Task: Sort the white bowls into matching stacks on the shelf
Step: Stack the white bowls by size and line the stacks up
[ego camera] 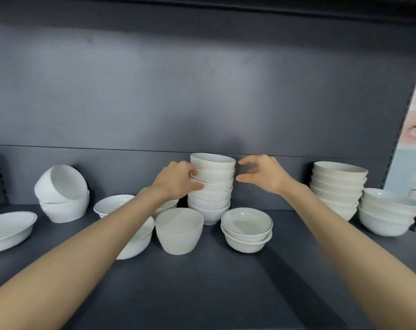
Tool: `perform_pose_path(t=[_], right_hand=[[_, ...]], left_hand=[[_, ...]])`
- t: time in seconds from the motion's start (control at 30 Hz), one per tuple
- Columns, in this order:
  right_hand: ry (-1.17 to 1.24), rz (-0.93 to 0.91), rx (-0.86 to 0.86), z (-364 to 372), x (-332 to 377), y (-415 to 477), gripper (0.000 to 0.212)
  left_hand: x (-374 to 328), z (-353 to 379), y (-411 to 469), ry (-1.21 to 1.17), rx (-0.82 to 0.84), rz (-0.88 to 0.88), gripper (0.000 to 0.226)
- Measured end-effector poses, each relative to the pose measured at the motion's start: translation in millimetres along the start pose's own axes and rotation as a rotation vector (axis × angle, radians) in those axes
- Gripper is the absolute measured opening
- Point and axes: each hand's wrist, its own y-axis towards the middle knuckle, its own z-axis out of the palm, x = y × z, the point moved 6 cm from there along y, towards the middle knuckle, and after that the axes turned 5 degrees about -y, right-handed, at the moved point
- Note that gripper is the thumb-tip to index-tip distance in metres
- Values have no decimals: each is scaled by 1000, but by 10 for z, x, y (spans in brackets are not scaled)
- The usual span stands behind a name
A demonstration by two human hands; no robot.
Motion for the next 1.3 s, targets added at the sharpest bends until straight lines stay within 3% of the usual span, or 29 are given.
perform_pose_path(t=[0.33, 0.67, 0.77, 0.93, 1.3], right_hand=[[-161, 8, 34, -242, -270, -582, 40], [-51, -19, 149, -27, -526, -1247, 44], [30, 17, 171, 47, -599, -1316, 57], [116, 62, 189, 148, -725, -1280, 73], [298, 116, 215, 448, -825, -1061, 84]], left_hand=[[-601, 137, -590, 213, 8, 136, 48], [-595, 796, -1306, -138, 25, -10, 60], [-515, 959, -1383, -226, 40, -94, 73], [-448, 1129, -1340, -330, 50, -182, 80], [-265, 1329, -1013, -549, 102, -249, 84]])
